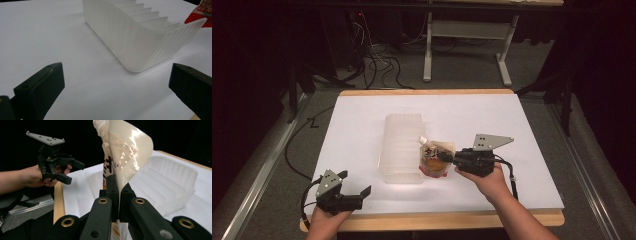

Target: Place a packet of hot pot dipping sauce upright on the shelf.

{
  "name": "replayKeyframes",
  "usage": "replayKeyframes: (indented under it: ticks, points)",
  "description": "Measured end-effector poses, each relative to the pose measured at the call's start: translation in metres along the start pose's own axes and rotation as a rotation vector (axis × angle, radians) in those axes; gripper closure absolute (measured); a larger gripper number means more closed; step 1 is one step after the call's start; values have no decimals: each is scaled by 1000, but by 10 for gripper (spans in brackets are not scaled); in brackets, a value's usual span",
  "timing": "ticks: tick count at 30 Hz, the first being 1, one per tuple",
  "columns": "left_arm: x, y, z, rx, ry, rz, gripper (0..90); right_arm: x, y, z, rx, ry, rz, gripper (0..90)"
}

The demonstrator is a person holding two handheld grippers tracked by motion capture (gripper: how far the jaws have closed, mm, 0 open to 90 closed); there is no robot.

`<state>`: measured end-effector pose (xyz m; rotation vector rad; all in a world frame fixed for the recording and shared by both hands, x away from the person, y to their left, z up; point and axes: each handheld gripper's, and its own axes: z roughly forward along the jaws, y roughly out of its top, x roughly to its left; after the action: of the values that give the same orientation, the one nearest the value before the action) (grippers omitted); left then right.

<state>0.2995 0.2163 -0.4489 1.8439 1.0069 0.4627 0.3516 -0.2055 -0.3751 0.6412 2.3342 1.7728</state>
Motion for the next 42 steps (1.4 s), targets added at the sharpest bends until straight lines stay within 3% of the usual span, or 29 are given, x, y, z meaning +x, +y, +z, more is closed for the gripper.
replayKeyframes:
  ticks: [14, 23, 33, 42]
  points:
    - [0, 0, -3, -11, -14, -6, 7, 4, 9, 44, 67, 67, -3, 900]
    - [0, 0, -3, -14, -18, -5, 6, 4, 13, 67, 97, 79, -2, 900]
    - [-1, 0, -3, -19, -19, -5, 6, 7, 12, 91, 93, 85, 7, 900]
    - [0, 0, -4, -28, -6, -17, 6, 7, 12, 98, 80, 82, 8, 900]
